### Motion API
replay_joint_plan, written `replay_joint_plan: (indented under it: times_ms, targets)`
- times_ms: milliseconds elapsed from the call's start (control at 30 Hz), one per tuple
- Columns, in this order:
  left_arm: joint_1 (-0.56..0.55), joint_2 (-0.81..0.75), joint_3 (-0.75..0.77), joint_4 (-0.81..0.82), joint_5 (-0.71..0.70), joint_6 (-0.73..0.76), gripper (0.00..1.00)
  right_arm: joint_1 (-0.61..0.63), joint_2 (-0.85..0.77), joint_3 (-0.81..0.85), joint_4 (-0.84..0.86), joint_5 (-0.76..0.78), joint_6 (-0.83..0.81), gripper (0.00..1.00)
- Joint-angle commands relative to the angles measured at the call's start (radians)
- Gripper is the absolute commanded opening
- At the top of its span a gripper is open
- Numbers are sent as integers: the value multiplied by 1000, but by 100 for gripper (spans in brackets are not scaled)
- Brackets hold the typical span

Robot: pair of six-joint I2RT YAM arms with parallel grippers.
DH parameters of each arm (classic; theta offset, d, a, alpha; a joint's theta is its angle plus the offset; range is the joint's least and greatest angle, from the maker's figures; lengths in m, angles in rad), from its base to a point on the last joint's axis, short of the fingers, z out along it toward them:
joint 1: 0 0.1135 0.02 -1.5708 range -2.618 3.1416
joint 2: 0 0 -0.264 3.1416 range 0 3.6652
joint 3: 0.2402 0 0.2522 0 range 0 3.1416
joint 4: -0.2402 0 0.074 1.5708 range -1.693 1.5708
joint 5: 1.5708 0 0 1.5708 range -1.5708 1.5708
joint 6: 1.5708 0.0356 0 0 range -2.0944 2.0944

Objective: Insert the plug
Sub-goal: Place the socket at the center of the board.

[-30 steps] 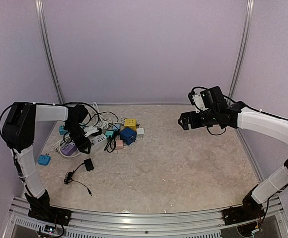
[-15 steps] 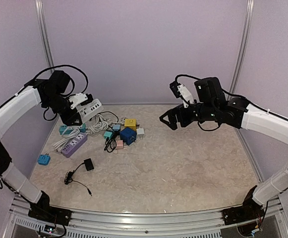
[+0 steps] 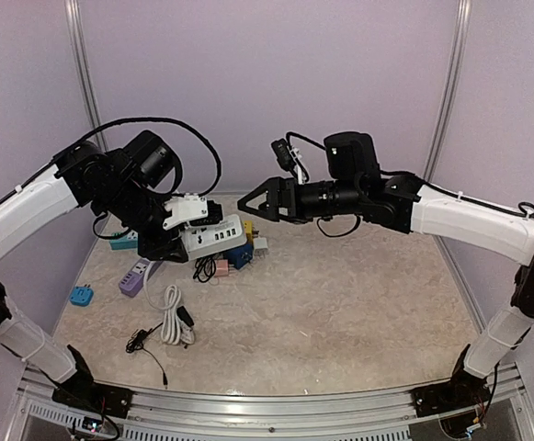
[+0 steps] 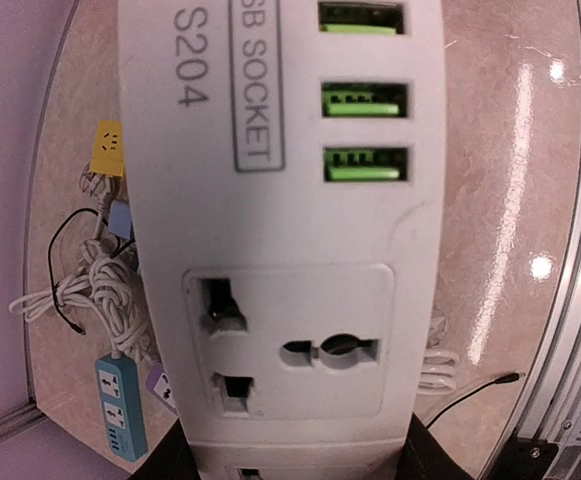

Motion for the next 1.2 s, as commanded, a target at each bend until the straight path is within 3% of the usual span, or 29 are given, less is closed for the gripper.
replay_joint_plan:
  times_ms: [0, 100, 267, 400, 500, 1167]
  targets:
    - [-32, 23, -27, 60, -39, -33, 0, 7, 46, -97, 130, -102, 250, 84]
    - [-47, 40, -52, 89, -41, -33, 0, 11, 68, -121, 141, -125, 265, 80]
    - [-56, 51, -74, 113, -36, -38, 0, 10, 96, -182, 261, -173, 325, 56]
    - [-58, 56, -84, 130, -35, -36, 0, 10, 126, -222, 352, -226, 387, 30]
    - [-57, 56, -104, 146, -38, -35, 0, 10, 143, -228, 363, -276, 402, 21]
    - [-57, 73, -147, 200, -40, -20, 0, 10, 209, -260, 455, -360, 485, 44]
